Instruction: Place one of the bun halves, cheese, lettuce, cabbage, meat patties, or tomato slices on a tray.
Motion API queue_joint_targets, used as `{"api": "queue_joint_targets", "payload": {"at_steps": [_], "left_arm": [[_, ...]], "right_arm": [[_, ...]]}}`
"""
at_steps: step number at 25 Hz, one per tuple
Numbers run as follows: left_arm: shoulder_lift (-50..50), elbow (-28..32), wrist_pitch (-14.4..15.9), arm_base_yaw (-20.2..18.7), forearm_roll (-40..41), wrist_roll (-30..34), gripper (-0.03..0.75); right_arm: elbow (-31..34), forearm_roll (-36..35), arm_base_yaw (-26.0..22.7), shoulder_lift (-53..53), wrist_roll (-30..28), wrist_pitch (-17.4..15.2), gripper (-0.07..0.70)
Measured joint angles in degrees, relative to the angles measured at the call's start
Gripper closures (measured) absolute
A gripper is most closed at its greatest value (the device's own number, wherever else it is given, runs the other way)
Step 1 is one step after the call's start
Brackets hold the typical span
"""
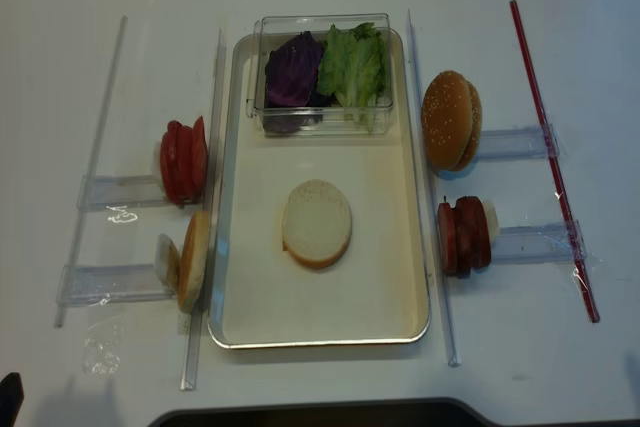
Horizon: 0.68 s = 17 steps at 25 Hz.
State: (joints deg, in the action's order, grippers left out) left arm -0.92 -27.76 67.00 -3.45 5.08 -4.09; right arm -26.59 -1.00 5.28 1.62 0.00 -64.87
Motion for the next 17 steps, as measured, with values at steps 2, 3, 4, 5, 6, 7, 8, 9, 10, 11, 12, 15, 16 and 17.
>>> {"api": "queue_joint_targets", "payload": {"at_steps": [2,3,4,5,6,7,8,9,10,11,12,15,16,17], "left_arm": [[0.0,0.0,0.09,0.0,0.0,0.0,0.372],[0.0,0.0,0.09,0.0,0.0,0.0,0.372],[0.0,0.0,0.09,0.0,0.0,0.0,0.372],[0.0,0.0,0.09,0.0,0.0,0.0,0.372],[0.0,0.0,0.09,0.0,0.0,0.0,0.372],[0.0,0.0,0.09,0.0,0.0,0.0,0.372],[0.0,0.0,0.09,0.0,0.0,0.0,0.372],[0.0,0.0,0.09,0.0,0.0,0.0,0.372],[0.0,0.0,0.09,0.0,0.0,0.0,0.372],[0.0,0.0,0.09,0.0,0.02,0.0,0.372],[0.0,0.0,0.09,0.0,0.02,0.0,0.372],[0.0,0.0,0.09,0.0,0.12,0.0,0.372],[0.0,0.0,0.09,0.0,0.12,0.0,0.372],[0.0,0.0,0.09,0.0,0.22,0.0,0.372]], "right_arm": [[0.0,0.0,0.0,0.0,0.0,0.0,0.169],[0.0,0.0,0.0,0.0,0.0,0.0,0.169],[0.0,0.0,0.0,0.0,0.0,0.0,0.169],[0.0,0.0,0.0,0.0,0.0,0.0,0.169],[0.0,0.0,0.0,0.0,0.0,0.0,0.169],[0.0,0.0,0.0,0.0,0.0,0.0,0.169],[0.0,0.0,0.0,0.0,0.0,0.0,0.169],[0.0,0.0,0.0,0.0,0.0,0.0,0.169],[0.0,0.0,0.0,0.0,0.0,0.0,0.169],[0.0,0.0,0.0,0.0,0.0,0.0,0.169],[0.0,0.0,0.0,0.0,0.0,0.0,0.169],[0.0,0.0,0.0,0.0,0.35,0.0,0.169],[0.0,0.0,0.0,0.0,0.35,0.0,0.169],[0.0,0.0,0.0,0.0,0.35,0.0,0.169]]}}
